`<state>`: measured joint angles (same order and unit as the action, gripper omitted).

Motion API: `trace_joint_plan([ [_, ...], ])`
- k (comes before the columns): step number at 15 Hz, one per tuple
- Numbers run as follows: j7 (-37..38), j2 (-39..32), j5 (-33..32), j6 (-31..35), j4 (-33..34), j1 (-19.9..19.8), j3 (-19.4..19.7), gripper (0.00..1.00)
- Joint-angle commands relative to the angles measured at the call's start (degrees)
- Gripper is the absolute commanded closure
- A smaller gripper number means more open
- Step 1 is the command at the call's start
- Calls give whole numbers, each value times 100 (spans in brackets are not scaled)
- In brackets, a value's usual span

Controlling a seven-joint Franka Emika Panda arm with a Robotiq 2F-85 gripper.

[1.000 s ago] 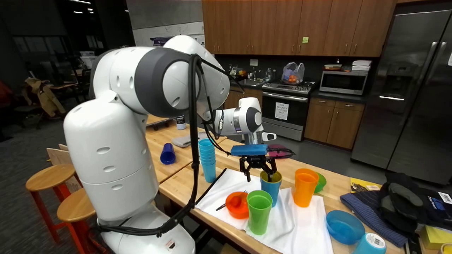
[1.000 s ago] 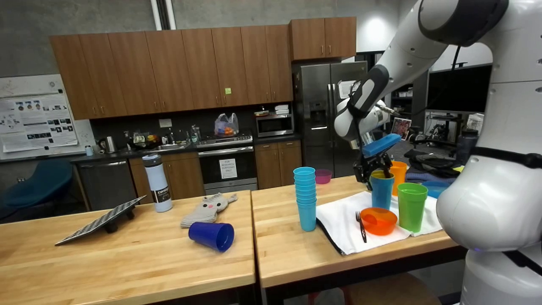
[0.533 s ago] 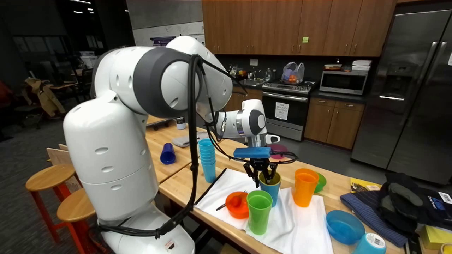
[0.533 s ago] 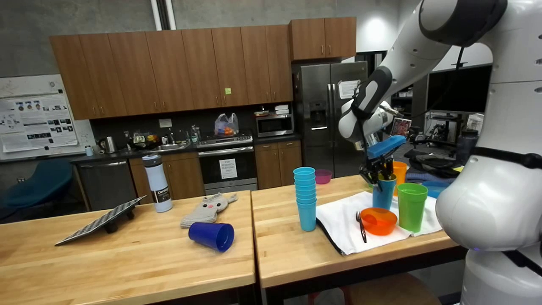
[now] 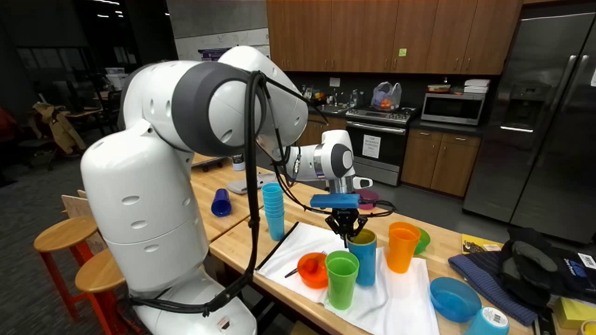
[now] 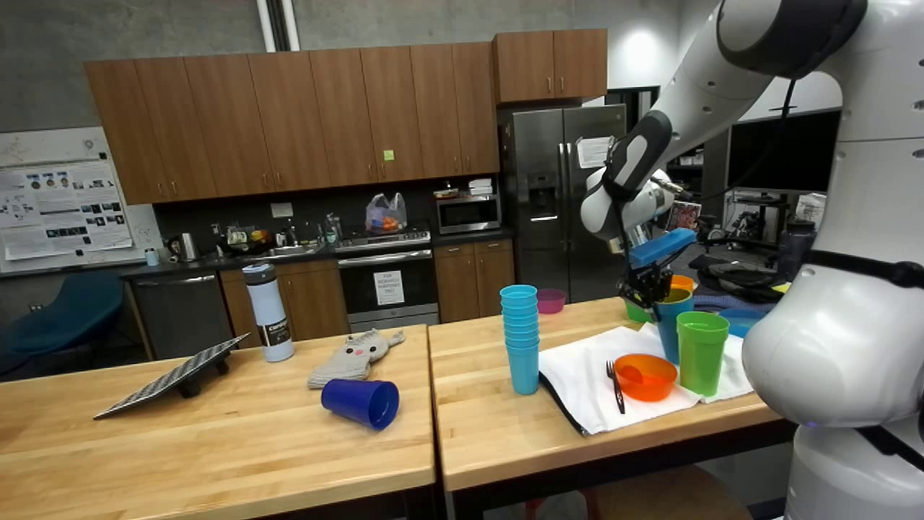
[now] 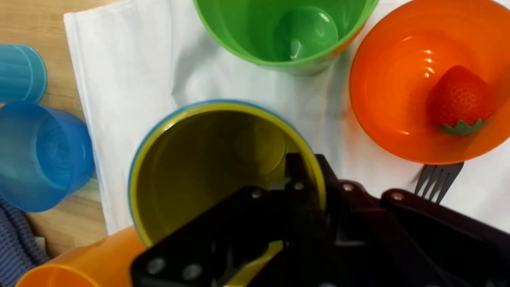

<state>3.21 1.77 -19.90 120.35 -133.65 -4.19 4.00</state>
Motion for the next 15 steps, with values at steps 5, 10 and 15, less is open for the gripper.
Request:
trace_joint_plan([
  [5, -45, 596, -6, 159, -76, 78, -102, 98],
  [10, 141, 928, 772, 666, -59, 123, -146, 98],
  [15, 217, 1077, 1625, 907, -103, 121, -137, 98],
])
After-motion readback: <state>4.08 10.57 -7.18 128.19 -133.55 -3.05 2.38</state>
